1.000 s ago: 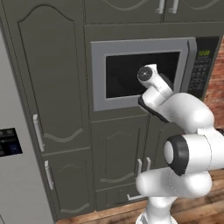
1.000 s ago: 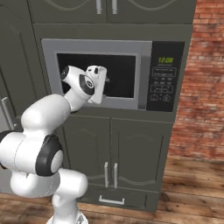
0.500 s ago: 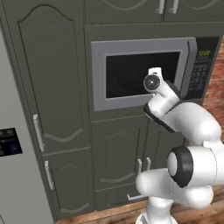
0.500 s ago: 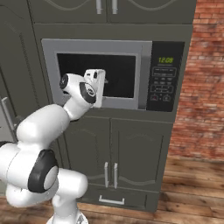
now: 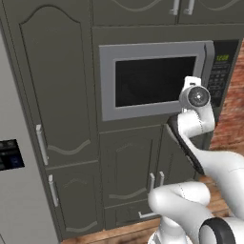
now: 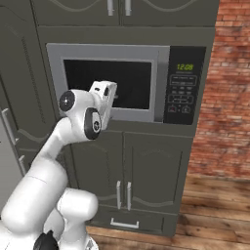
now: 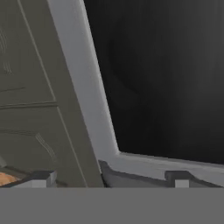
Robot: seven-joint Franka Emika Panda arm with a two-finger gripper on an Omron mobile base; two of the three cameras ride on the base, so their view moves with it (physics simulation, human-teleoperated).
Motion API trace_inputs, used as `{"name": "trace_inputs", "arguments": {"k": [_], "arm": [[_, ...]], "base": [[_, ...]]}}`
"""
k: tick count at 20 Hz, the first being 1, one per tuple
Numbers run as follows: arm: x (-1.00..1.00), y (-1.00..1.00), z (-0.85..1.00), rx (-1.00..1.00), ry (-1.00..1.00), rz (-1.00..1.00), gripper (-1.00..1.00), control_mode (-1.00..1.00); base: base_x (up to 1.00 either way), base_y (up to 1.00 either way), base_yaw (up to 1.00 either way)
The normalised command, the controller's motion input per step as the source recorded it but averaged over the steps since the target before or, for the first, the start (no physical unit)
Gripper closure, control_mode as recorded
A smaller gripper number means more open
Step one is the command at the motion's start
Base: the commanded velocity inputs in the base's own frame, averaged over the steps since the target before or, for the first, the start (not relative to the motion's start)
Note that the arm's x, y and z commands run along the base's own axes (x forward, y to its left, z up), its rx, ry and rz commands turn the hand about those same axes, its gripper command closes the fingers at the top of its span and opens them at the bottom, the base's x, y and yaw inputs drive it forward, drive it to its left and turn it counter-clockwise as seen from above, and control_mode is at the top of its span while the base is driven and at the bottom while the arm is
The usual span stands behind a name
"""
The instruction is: Pick the carrot from the sink and place it in the bowl. Then pick the bowl and place it in the microwave. Then close the microwave door and press the start button.
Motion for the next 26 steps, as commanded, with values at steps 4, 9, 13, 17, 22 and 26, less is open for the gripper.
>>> {"name": "trace_inputs", "arguments": {"k": [4,9,13,17,22,26], "arm": [[-0.8,-0.9,0.26,0.27,0.0,0.07,-1.0,-1.0],[-0.36,-1.0,-0.01,0.17,-0.04,0.14,-1.0,-1.0],[0.0,-0.97,-0.06,0.07,-0.18,0.21,-1.0,-1.0],[0.03,-0.56,-0.08,0.0,-0.27,0.21,-1.0,-1.0],[0.07,-0.39,-0.12,-0.02,-0.27,0.18,-1.0,-1.0],[0.34,0.11,-0.08,-0.03,0.02,0.0,-1.0,-1.0]], "base": [[0.0,0.0,0.0],[0.0,0.0,0.0],[0.0,0.0,0.0],[0.0,0.0,0.0],[0.0,0.0,0.0],[0.0,0.0,0.0]]}}
